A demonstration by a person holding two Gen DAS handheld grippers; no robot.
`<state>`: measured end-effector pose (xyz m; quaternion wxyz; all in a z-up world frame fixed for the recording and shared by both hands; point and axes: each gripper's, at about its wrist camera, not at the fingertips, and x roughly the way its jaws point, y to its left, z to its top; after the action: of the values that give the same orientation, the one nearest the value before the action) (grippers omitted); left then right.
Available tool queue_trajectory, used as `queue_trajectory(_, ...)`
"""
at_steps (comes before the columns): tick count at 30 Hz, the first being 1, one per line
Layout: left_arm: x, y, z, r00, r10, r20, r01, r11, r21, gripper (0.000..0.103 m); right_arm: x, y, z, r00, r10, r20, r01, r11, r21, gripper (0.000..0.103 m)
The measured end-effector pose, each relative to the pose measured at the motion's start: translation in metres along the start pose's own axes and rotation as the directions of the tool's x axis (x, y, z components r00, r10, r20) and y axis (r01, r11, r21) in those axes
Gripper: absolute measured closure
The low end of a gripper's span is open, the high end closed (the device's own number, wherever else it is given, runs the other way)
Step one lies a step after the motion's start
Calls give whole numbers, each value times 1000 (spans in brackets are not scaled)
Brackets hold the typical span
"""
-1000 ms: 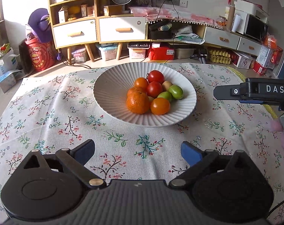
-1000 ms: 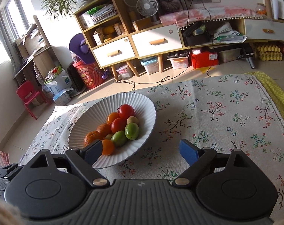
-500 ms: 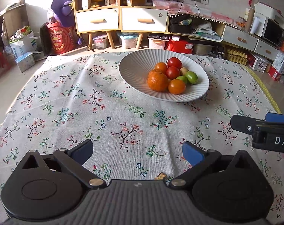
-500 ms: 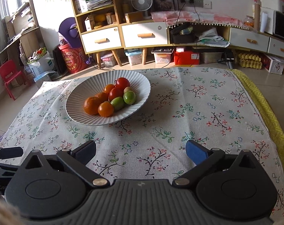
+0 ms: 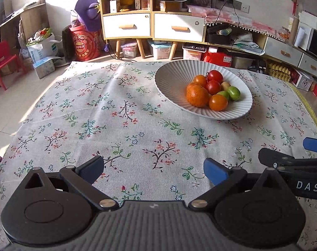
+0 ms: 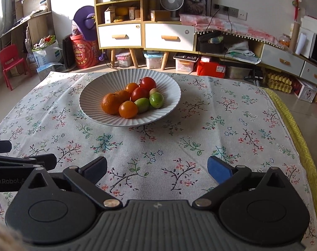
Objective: Organize fruits
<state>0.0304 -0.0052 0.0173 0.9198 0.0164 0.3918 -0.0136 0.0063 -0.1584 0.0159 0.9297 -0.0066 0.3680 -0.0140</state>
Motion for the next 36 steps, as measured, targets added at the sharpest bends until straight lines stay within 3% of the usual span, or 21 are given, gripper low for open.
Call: queue_trajectory(36, -2, 5, -2, 1000, 0, -4, 0, 1000, 12, 7, 0, 6, -1, 1000, -3, -22, 3, 1000, -11, 1)
